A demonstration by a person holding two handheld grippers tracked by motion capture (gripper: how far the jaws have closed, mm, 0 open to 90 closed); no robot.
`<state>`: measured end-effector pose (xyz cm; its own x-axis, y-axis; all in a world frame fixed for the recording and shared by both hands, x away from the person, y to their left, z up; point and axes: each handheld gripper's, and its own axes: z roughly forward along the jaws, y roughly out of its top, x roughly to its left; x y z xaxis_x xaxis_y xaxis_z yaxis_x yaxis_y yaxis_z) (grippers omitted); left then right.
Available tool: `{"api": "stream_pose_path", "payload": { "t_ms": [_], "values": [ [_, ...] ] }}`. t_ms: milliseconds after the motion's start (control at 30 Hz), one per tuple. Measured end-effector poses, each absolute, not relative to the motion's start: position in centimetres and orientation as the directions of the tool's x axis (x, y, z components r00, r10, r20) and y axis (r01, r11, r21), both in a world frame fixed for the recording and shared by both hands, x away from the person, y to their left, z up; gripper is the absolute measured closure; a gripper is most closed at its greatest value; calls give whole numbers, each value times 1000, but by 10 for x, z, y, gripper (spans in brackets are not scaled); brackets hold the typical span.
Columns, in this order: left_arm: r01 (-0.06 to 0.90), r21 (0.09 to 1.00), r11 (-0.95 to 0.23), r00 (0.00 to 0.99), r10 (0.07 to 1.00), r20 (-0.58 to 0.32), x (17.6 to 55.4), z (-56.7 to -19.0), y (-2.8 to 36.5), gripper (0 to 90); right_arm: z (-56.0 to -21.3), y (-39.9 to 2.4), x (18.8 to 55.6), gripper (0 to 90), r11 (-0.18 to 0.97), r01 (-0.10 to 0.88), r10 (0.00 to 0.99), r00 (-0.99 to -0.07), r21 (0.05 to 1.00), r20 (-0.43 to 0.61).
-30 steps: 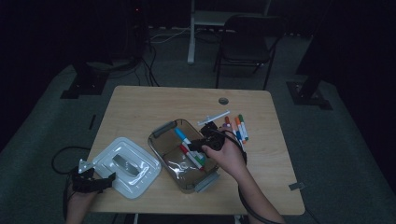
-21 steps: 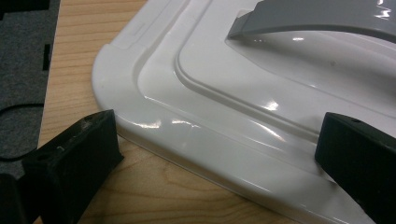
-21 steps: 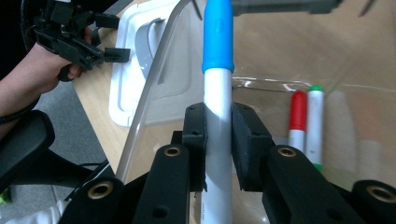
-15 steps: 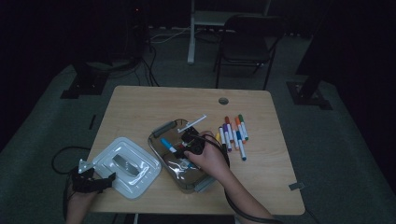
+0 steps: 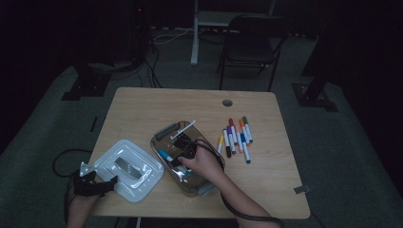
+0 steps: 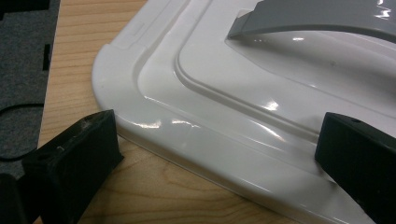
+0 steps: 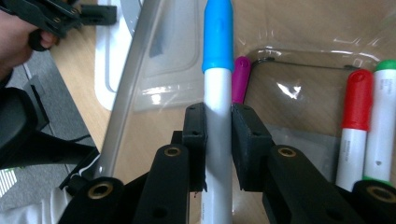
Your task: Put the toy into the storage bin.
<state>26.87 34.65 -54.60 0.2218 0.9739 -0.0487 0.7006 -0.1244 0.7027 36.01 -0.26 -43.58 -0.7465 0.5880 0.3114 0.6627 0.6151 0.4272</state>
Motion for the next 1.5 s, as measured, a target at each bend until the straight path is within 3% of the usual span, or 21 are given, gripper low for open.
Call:
{"api": "stream_pose_path", "payload": {
  "t_ms": [933,1500],
  "values": [
    [702,702,-125,223,974,-50,269,-546,347,5,-481,27,371,742,726,656,604,-751,204,267],
    [701,702,-127,225,973,-48,269,-546,347,5,-437,-8,369,551,660,636,578,-770,401,269]
  ]
}}
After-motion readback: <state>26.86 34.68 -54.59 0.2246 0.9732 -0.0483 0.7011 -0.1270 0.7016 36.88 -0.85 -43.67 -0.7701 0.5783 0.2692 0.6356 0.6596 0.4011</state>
